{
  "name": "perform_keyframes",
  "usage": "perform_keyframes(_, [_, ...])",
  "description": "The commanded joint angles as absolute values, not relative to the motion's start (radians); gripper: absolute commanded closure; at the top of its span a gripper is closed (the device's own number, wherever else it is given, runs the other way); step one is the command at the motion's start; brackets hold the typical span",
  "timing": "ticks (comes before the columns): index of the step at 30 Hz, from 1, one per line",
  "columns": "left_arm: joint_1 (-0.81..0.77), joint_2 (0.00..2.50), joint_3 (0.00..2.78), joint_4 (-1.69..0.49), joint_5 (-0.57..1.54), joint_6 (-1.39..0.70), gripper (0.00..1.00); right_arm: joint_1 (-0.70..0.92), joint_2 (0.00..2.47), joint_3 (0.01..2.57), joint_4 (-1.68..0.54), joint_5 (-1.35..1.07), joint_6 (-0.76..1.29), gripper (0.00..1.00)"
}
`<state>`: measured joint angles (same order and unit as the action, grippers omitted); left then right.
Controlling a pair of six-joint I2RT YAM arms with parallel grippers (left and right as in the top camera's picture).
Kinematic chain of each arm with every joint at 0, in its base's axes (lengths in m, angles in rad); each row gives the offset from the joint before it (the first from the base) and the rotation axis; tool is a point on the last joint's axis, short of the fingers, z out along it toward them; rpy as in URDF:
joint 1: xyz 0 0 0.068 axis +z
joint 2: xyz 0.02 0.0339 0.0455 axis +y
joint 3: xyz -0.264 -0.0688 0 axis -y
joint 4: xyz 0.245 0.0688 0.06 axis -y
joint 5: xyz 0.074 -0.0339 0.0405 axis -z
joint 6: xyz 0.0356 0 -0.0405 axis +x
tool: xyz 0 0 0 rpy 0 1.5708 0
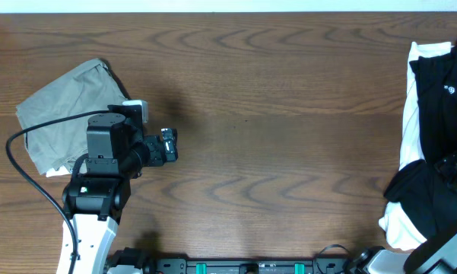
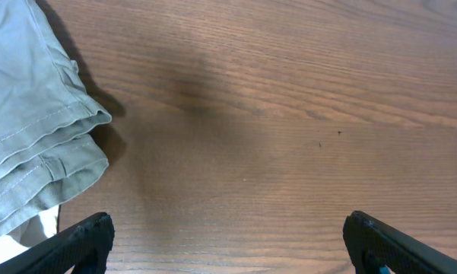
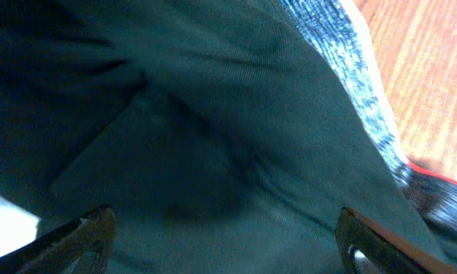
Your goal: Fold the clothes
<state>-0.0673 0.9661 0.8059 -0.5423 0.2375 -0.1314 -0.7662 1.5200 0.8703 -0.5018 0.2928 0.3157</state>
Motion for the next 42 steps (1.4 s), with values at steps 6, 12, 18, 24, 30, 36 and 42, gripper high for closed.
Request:
perform_keyframes(6, [-0.069,0.966,0.823,-0.541,0.250,-0.136,0.02,-0.780,1.671,0.884,-0.401,0.232,0.344,0.09])
perform_keyframes(12, [-0.069,0.967,0.823,-0.540,0.250,-0.137,0.02,-0.780,1.731,0.884,-0.366,0.182,0.344,0.31])
perform_keyframes(18, [-0.069,0.980,0.823,-0.537,0.250,-0.137,0.02,-0.778,1.685,0.889,-0.373,0.102,0.342,0.92])
perform_keyframes(24, [-0.069,0.994,0.823,-0.537,0.250,-0.137,0.02,-0.744,1.489,0.988,-0.451,0.003,0.305,0.99])
perform_keyframes(30, [-0.069,0.994,0.823,-0.527,0.250,-0.136,0.02,-0.588,1.303,1.082,-0.527,-0.187,0.272,0.99])
perform_keyframes(36, [-0.069,0.994,0.823,-0.507,0.250,-0.136,0.02,-0.287,1.259,1.082,-0.572,-0.283,0.277,0.98])
perform_keyframes(42, [-0.069,0.994,0.823,-0.508,0.250,-0.137,0.02,0.064,1.332,1.082,-0.551,-0.275,0.264,0.86])
